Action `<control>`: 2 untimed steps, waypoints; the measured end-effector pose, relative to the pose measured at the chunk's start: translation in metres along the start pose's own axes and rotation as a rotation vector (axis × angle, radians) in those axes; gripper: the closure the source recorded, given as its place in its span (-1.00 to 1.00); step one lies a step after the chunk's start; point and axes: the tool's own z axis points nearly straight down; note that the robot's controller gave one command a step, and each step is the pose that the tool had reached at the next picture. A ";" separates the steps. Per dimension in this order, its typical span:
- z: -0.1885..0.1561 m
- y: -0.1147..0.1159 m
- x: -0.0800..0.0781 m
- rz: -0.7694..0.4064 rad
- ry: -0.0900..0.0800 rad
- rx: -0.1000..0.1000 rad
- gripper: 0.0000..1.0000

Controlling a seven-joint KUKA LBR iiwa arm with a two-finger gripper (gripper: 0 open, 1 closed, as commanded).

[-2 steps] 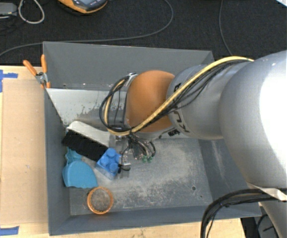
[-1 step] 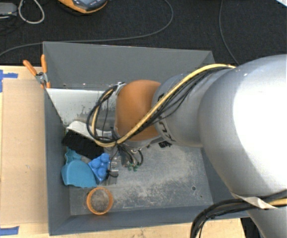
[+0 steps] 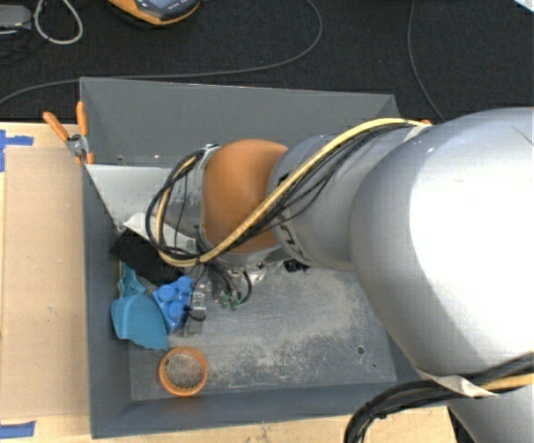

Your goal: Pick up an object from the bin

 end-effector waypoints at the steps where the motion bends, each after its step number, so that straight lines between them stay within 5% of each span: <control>1: 0.002 0.012 -0.014 -0.029 0.005 0.005 -1.00; 2: 0.001 0.040 0.009 0.016 -0.002 0.003 -1.00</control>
Offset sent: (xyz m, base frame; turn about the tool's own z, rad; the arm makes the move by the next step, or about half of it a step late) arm -0.0067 0.0417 -0.0033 0.0159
